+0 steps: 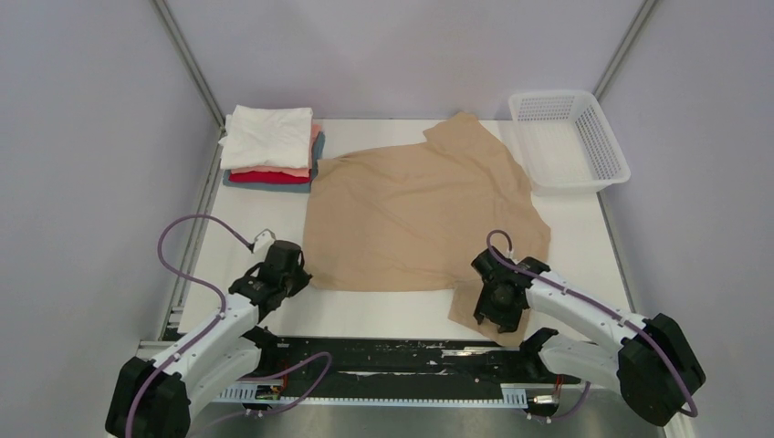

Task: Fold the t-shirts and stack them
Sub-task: Grab the side of the flattened tshirt closest away from the robot with both arms

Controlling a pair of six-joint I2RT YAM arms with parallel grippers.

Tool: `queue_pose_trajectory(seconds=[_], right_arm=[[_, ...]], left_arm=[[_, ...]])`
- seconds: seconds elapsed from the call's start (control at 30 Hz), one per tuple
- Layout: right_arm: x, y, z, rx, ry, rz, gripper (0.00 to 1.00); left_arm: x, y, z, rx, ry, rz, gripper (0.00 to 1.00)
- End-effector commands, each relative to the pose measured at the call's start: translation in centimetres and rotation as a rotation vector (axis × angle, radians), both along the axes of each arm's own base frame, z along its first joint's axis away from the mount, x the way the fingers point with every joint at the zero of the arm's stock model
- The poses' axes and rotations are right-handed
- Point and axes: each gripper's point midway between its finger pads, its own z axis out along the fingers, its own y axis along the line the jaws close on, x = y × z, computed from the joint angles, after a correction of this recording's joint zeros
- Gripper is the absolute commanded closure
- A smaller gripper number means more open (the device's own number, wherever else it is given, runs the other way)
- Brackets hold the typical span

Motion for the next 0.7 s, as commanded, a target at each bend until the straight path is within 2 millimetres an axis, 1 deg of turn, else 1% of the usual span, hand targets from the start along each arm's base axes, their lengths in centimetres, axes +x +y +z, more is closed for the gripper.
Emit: queue_pose_trajectory(seconds=[0.0,0.07,0.13,0.17,0.2,0.23,0.27,0.3,0.33,0.37,0.4,0.43,0.53,0.57,0.6,0.67], right_arm=[[1.4,1.1,-1.4,0.029,-0.045,-0.015,0.58],[1.7,1.2,-1.4,0.029,-0.046,0.002,0.70],[1.9,1.2,-0.8,0.026,-0.053,0.023,0.80],[2.1,1.2,-0.4,0.022,-0.064,0.029,0.84],[2.2,1.0,0.0,0.013,-0.072,0.033,0.86],[2.3,0.9,0.4,0.009,-0.076,0.043,0.87],[2.3,0.9,0.9,0.010,-0.078,0.050,0.89],[2.2,0.9,1.4,0.011,-0.074,0.059,0.91],[2.1,1.0,1.9,0.019,-0.072,0.073,0.93],[1.9,1.0,2.5,0.021,-0.062,0.084,0.94],[1.7,0.9,3.1,0.019,-0.054,0.095,0.95],[1.7,1.0,3.9,0.023,-0.056,0.115,0.95],[1.4,-0.2,5.4,-0.032,-0.047,0.156,0.96],[1.4,-0.6,6.1,-0.048,-0.048,0.171,0.96],[1.3,-0.7,6.8,-0.053,-0.044,0.183,0.97],[0.9,-0.7,7.9,-0.044,-0.027,0.205,0.98]], left_arm=[[0.5,0.3,0.2,0.013,-0.007,0.022,1.00],[0.4,0.2,0.4,0.012,-0.003,0.024,1.00],[0.4,0.3,0.8,0.012,-0.003,0.030,1.00],[0.1,0.6,0.7,0.018,0.005,0.035,1.00],[0.1,0.6,1.2,0.011,-0.004,0.042,1.00],[-0.3,0.7,1.1,0.014,0.010,0.047,1.00],[-0.3,0.7,1.6,0.009,0.000,0.048,1.00],[-0.7,0.9,1.5,0.013,0.017,0.052,1.00],[-0.7,0.9,2.0,0.005,0.006,0.052,1.00],[-1.3,1.0,1.9,0.005,0.024,0.051,1.00],[-1.3,0.9,2.3,-0.005,0.015,0.050,1.00],[-1.9,1.0,2.2,-0.007,0.034,0.052,1.00],[-2.8,1.0,2.6,-0.035,0.035,0.056,1.00],[-3.3,0.9,2.5,-0.046,0.052,0.048,1.00],[-3.4,0.7,2.9,-0.063,0.038,0.041,1.00],[-4.0,0.2,3.2,-0.098,0.039,0.021,1.00]])
